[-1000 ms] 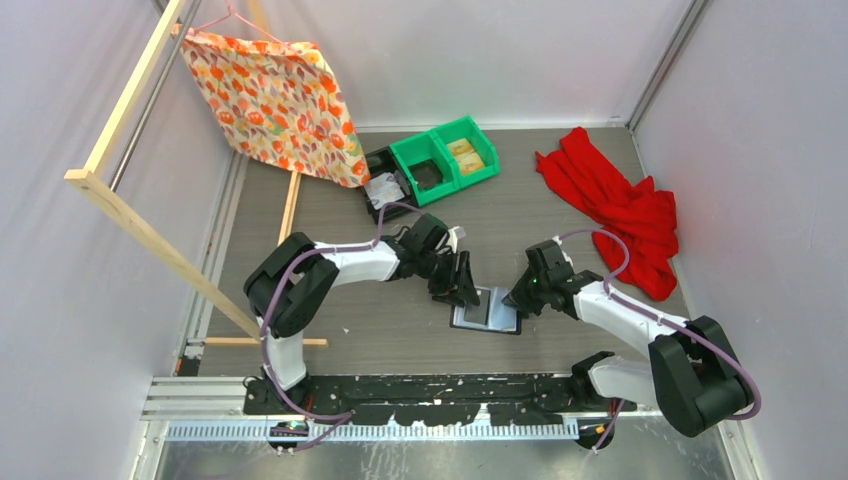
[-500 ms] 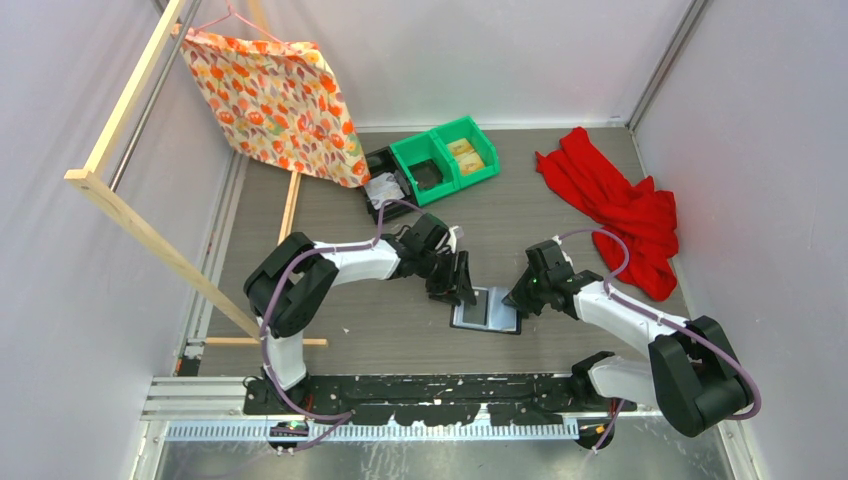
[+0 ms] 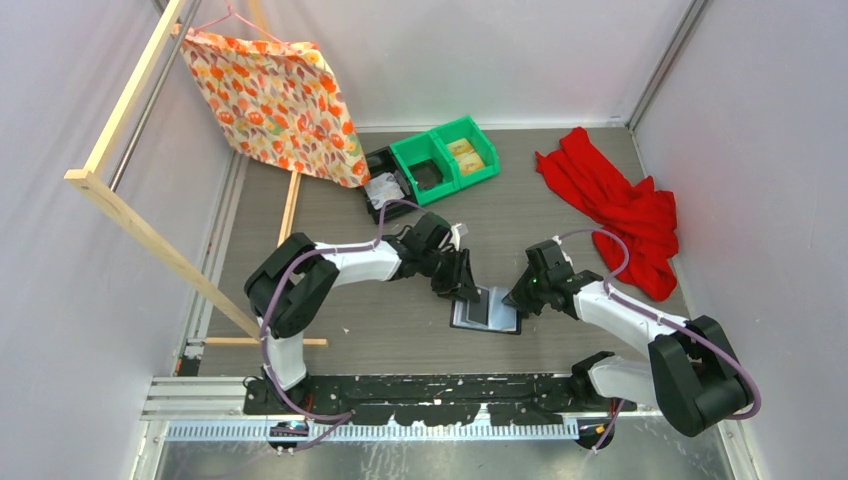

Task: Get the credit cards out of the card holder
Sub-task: Remove the credit card from the card holder.

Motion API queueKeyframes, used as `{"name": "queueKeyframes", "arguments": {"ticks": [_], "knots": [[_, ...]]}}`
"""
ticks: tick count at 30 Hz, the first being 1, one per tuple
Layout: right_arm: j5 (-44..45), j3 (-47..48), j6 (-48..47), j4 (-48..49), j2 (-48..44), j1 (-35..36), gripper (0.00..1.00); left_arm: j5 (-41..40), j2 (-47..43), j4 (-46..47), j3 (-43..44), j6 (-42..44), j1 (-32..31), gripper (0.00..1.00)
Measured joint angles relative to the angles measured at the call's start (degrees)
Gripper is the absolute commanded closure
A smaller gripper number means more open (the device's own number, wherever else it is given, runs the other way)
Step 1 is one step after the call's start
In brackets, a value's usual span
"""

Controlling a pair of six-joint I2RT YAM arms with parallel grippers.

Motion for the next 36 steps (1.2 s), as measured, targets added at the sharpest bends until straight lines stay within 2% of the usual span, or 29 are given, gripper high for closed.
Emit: {"name": "queueKeyframes", "arguments": {"ticks": [5, 7, 11, 18, 24, 31, 36], "knots": [[0.0, 0.0, 0.0, 0.0, 0.0, 0.0, 0.89, 0.0, 0.0, 0.5, 0.0, -0.3, -0.1, 0.87], [-0.1, 0.0, -0.1, 0.0, 0.0, 0.0, 0.89, 0.0, 0.1, 0.5, 0.0, -0.3, -0.2, 0.99], [-1.0, -1.0, -0.9, 0.7, -1.3, -0.3, 0.84, -0.1, 0.5, -0.1, 0.0, 0.2, -0.1, 0.99], [-4.0, -3.7, -3.8, -0.4, -10.5, -0.4, 0.71, 0.0, 0.5, -1.1, 0.0, 1.6, 0.2, 0.99], [-11.7, -6.0, -4.7, 7.4, -14.3, -0.4, 0.64, 2.8, 0.8, 1.2, -1.7, 1.7, 2.0, 1.0], [-18.3, -8.6, -2.7, 15.2, -12.2, -0.4, 0.62, 4.7, 2.1, 2.7, -2.0, 1.7, 2.8, 0.99], [-21.0, -8.8, -1.2, 20.7, -6.3, -0.4, 0.62, 4.9, 2.2, 3.7, -2.3, 1.6, 2.8, 0.99]]}}
